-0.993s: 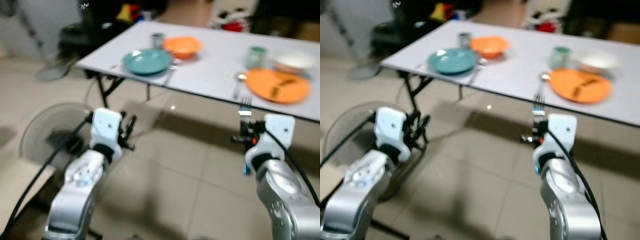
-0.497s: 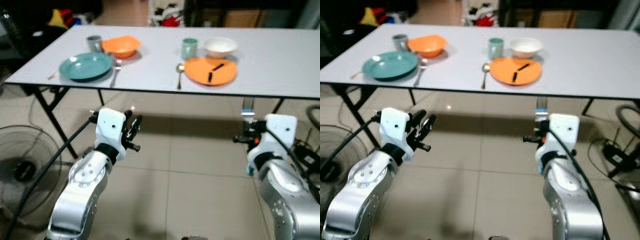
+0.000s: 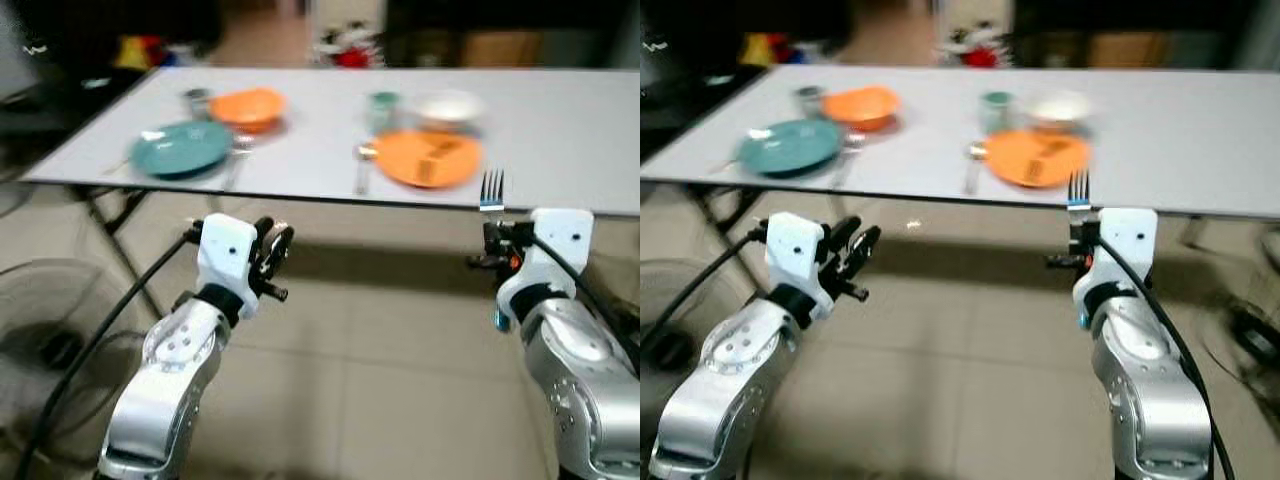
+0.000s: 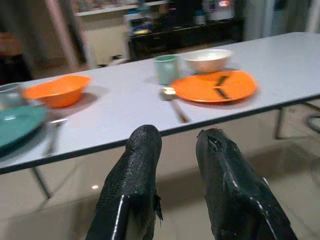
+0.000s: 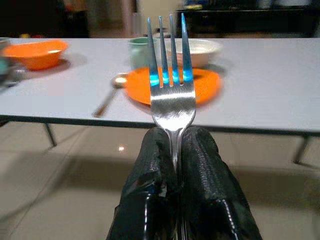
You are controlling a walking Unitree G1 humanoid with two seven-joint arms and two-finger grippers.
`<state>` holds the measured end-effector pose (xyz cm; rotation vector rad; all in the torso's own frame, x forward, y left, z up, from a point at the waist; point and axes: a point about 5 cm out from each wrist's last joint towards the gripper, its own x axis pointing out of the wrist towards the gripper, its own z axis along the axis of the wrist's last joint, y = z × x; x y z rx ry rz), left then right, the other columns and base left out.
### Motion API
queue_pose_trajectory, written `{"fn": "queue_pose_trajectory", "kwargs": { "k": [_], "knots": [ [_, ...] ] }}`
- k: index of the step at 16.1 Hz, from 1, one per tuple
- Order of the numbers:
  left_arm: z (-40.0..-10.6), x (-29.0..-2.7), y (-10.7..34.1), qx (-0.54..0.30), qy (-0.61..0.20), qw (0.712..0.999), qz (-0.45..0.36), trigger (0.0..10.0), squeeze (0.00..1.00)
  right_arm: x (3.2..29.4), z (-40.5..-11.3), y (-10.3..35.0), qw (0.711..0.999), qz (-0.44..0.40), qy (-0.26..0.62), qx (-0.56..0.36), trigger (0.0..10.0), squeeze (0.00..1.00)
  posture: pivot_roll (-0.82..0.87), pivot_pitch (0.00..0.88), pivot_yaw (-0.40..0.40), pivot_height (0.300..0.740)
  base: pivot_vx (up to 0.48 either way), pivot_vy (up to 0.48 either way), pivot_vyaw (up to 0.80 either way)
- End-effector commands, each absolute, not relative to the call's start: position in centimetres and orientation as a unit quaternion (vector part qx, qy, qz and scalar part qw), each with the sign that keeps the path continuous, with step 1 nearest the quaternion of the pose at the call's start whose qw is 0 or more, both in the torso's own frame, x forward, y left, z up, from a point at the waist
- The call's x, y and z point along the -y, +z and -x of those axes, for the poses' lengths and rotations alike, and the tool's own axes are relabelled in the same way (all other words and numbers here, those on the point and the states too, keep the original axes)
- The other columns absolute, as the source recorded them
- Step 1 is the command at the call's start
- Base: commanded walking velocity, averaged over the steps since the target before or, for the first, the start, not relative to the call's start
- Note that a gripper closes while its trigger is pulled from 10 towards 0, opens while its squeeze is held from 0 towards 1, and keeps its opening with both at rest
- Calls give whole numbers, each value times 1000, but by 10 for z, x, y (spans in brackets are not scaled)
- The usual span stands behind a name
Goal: Setting the table
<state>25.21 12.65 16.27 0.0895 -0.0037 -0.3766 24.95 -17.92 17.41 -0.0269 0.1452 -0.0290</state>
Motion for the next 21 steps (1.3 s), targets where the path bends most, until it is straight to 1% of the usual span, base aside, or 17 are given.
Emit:
{"fn": "queue_pose_trajectory", "kwargs": {
  "k": [1, 6, 9, 14, 20, 21],
  "knots": [
    [-253, -134, 162, -2, -174, 983, -52, 10000, 0, 174, -252, 175, 997, 8, -3, -71, 10000, 0, 55, 0, 48, 740, 330, 0, 0],
    [-253, -132, 162, 0, -176, 983, -50, 10000, 0, 174, -256, 172, 997, 9, -2, -82, 10000, 0, 56, 0, 45, 740, 332, 0, -681],
    [-253, -132, 161, 0, -174, 984, -50, 10000, 0, 174, -259, 173, 996, 13, 3, -85, 10000, 0, 63, 0, 33, 740, 331, 0, 0],
    [-251, -133, 161, 1, -175, 983, -52, 10000, 0, 172, -262, 172, 996, 9, 16, -90, 10000, 0, 61, 0, 40, 740, 331, 0, 0],
    [-250, -136, 161, 0, -170, 984, -55, 10000, 0, 163, -265, 172, 994, -11, 62, -95, 10000, 0, 71, 0, 36, 740, 332, 0, 0],
    [-250, -137, 161, 0, -169, 984, -55, 10000, 0, 158, -265, 172, 992, -4, 76, -96, 10000, 0, 75, 0, 35, 740, 330, 0, 681]
  ]
}}
